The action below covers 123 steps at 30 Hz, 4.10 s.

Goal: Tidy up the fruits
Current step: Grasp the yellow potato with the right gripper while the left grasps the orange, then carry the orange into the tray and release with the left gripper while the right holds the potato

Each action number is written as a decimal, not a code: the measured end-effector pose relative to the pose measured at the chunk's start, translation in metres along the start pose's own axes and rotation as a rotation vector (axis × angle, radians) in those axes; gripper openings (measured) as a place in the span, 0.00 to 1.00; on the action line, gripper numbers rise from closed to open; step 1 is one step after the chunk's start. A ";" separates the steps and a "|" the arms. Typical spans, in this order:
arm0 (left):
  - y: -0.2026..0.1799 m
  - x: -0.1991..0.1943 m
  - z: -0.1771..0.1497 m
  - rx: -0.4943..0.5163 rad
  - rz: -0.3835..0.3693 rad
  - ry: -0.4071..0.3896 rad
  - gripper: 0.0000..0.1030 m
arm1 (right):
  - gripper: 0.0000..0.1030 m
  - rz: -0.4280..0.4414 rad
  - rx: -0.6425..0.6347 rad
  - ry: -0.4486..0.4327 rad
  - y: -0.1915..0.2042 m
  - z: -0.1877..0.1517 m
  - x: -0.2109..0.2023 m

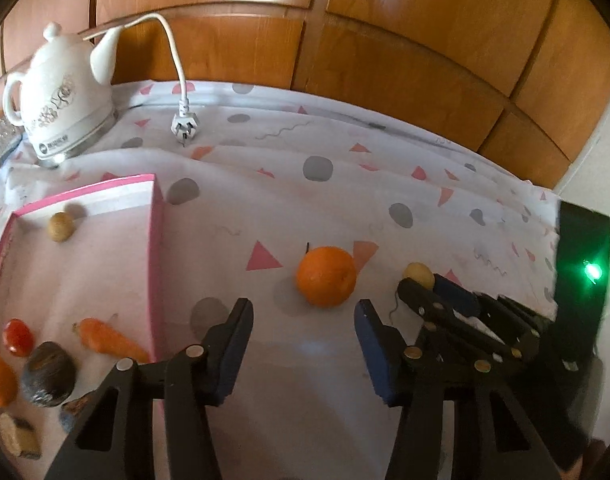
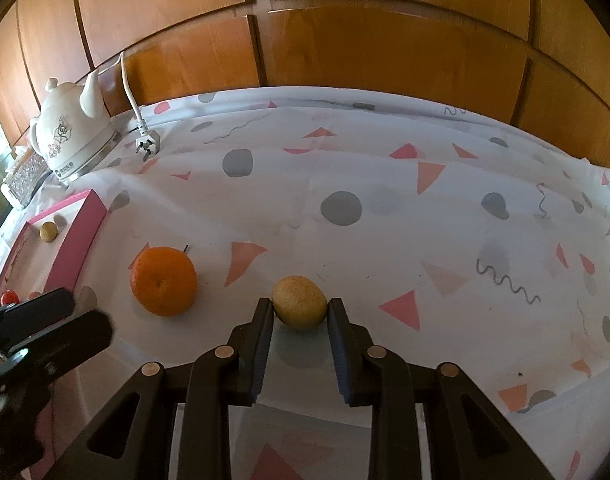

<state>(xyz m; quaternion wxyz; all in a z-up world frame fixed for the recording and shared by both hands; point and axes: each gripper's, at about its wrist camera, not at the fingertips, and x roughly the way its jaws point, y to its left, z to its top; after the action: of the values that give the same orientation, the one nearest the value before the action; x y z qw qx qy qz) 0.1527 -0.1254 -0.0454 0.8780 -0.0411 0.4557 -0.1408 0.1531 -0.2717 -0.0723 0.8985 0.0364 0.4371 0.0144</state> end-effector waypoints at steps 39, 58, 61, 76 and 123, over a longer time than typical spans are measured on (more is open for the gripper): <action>-0.038 -0.016 -0.066 0.120 0.029 0.003 0.37 | 0.27 0.009 0.076 -0.052 -0.028 -0.063 -0.067; -0.040 -0.007 -0.087 0.190 0.056 -0.097 0.38 | 0.27 -0.058 0.074 -0.085 -0.030 -0.089 -0.059; -0.040 -0.007 -0.087 0.194 0.058 -0.101 0.38 | 0.27 -0.059 0.073 -0.085 -0.029 -0.088 -0.059; -0.042 -0.007 -0.087 0.209 0.064 -0.104 0.38 | 0.27 -0.058 0.074 -0.085 -0.030 -0.089 -0.059; 0.146 -0.111 -0.093 -0.221 0.159 -0.094 0.37 | 0.27 -0.108 0.040 -0.083 -0.022 -0.088 -0.060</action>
<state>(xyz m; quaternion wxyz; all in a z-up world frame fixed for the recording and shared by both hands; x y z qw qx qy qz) 0.0475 0.0514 -0.0410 0.8968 -0.1077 0.4288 -0.0180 0.0469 -0.2927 -0.0814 0.9145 0.0313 0.4009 -0.0445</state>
